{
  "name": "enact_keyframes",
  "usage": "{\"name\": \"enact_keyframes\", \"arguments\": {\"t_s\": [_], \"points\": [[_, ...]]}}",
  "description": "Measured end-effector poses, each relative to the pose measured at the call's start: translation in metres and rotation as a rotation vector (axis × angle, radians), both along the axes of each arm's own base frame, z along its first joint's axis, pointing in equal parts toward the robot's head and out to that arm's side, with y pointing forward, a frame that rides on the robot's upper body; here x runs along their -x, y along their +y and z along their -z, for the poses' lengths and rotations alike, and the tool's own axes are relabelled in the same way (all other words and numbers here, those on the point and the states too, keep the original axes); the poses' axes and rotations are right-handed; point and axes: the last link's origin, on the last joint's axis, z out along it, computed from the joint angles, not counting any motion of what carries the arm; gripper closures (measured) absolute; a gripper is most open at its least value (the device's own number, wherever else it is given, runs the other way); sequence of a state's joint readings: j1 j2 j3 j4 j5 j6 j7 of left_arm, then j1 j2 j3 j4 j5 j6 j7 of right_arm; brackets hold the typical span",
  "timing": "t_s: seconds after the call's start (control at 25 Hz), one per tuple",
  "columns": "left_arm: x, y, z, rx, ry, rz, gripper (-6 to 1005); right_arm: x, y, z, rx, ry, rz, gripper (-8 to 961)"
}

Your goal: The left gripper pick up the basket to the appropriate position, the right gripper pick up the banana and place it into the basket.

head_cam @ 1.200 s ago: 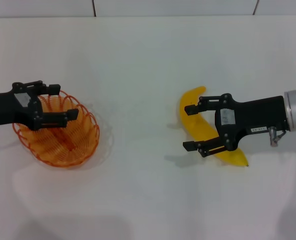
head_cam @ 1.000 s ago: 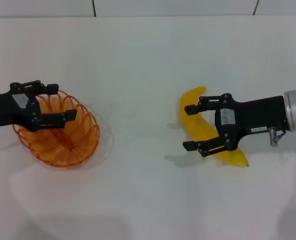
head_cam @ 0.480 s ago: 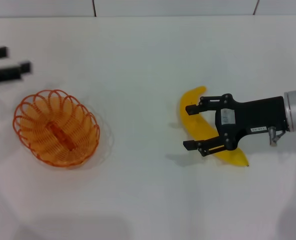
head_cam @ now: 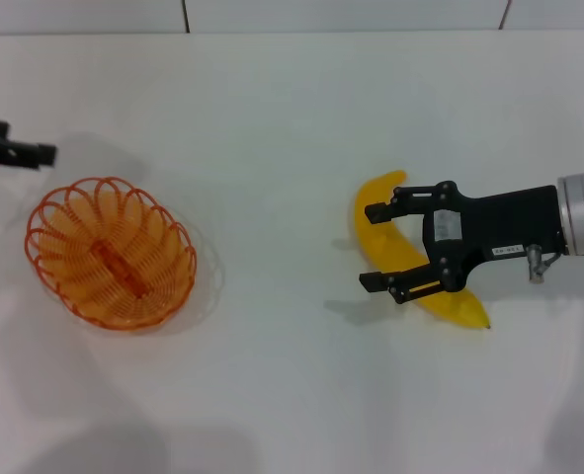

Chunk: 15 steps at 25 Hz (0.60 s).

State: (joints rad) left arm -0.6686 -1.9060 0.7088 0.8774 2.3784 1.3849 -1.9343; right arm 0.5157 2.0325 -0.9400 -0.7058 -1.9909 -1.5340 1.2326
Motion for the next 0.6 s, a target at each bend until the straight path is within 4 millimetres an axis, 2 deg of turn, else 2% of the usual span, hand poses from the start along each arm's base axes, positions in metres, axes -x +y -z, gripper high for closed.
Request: {"name": "enact_keyframes", "arguments": {"t_s": [0.04,0.2,0.36,0.6], "points": [[-0.004,0.003,0.015,0.044,0.049,-0.009,171,0.0,0.0,0.0,0.0,0.0,0.001,70],[-0.005,0.006,0.033,0.084,0.117,-0.02,177,0.0,0.0,0.0,0.002,-0.002,-0.001,70],[-0.005,0.007,0.048,0.104,0.168,-0.026,183,0.001,0.001,0.0,0.003,-0.002,-0.004,70],[-0.002,0.007,0.059,0.122,0.201,-0.025,192,0.001,0.002,0.0,-0.002,-0.003,-0.002,70]]}}
